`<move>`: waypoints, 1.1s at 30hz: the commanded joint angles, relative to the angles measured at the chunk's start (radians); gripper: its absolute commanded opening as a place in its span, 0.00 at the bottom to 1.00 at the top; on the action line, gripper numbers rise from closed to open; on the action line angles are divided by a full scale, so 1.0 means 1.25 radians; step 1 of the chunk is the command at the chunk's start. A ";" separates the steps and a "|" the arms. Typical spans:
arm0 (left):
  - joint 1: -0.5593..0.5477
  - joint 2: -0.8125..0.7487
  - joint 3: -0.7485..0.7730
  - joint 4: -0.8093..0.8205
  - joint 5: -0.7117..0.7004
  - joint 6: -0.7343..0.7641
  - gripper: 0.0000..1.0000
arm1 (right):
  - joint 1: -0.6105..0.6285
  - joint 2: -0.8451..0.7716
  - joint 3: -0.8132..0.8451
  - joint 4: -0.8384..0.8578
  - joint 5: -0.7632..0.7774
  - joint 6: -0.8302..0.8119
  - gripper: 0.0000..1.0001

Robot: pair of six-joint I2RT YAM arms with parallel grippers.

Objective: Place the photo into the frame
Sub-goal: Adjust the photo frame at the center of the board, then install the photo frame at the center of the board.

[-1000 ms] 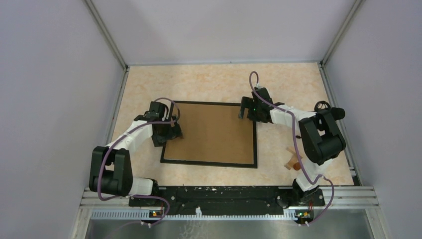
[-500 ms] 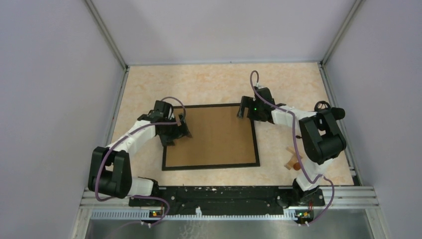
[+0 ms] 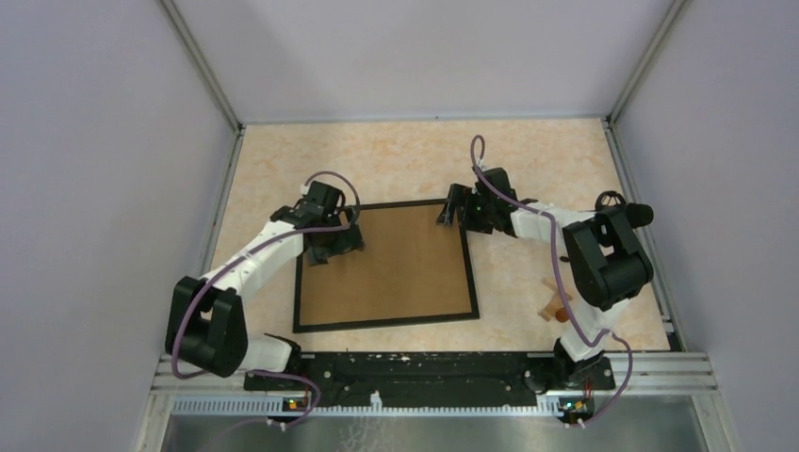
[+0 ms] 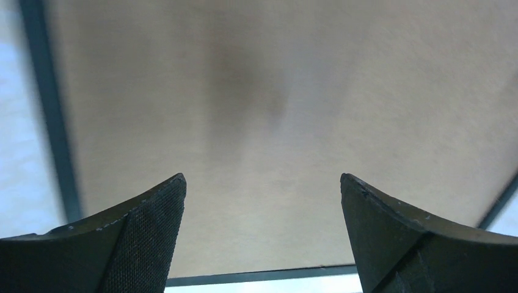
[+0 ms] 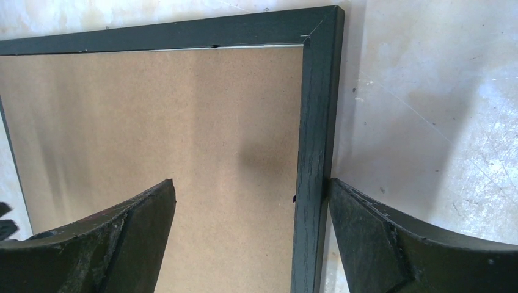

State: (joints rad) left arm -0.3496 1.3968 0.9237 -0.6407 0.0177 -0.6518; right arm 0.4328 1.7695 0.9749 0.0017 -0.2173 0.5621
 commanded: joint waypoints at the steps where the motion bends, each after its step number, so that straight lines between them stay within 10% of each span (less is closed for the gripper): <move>1: 0.001 -0.093 0.030 -0.152 -0.261 -0.019 0.99 | 0.002 0.012 -0.028 -0.067 0.016 0.017 0.93; 6: 0.096 -0.153 -0.025 -0.210 -0.223 -0.059 0.99 | 0.002 0.013 -0.027 -0.067 0.012 0.014 0.93; 17: 0.377 -0.193 -0.221 0.091 0.055 -0.029 0.99 | -0.008 0.005 -0.032 -0.061 -0.018 0.005 0.95; 25: 0.359 -0.162 -0.310 0.328 0.355 -0.087 0.99 | -0.014 0.051 0.051 -0.115 -0.017 -0.016 0.98; 33: 0.192 -0.033 -0.068 0.132 0.118 0.007 0.99 | -0.034 0.060 0.098 -0.187 0.090 -0.033 0.99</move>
State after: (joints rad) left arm -0.0376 1.3293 0.6701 -0.3969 0.2142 -0.6807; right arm 0.3759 1.8339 1.1007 -0.1020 -0.1207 0.5156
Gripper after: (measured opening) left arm 0.987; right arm 0.983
